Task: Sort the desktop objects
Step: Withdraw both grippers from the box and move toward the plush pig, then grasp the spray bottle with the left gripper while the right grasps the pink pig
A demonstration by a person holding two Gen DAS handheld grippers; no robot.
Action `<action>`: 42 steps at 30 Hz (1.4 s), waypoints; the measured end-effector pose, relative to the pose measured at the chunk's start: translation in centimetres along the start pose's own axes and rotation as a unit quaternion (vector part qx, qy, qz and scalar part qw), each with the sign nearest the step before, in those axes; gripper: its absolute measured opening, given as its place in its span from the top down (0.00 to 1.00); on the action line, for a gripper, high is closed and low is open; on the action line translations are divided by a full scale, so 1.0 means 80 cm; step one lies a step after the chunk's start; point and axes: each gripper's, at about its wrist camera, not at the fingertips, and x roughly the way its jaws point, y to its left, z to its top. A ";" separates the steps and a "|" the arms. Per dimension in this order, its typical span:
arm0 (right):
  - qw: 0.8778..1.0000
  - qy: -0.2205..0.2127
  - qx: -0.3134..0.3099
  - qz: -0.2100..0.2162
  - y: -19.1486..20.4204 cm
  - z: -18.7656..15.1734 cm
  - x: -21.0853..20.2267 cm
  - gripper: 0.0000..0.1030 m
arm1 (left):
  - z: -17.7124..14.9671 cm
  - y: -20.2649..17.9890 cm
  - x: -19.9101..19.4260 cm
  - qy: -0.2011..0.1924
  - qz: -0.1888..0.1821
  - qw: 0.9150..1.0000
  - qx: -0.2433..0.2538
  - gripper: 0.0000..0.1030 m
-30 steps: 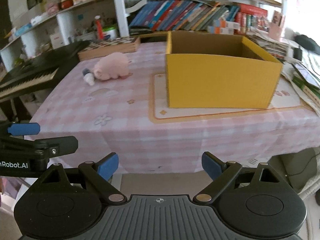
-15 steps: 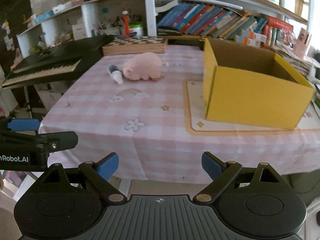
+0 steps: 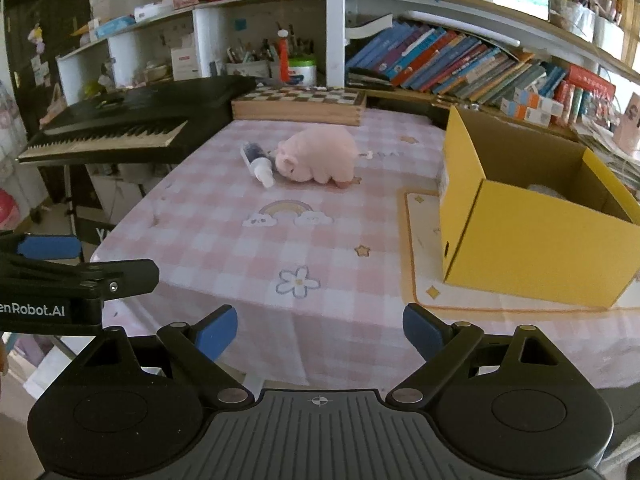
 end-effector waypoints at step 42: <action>0.998 -0.026 0.010 0.050 -0.078 0.181 0.160 0.11 | 0.136 0.009 0.152 -0.012 0.086 0.996 0.000 0.00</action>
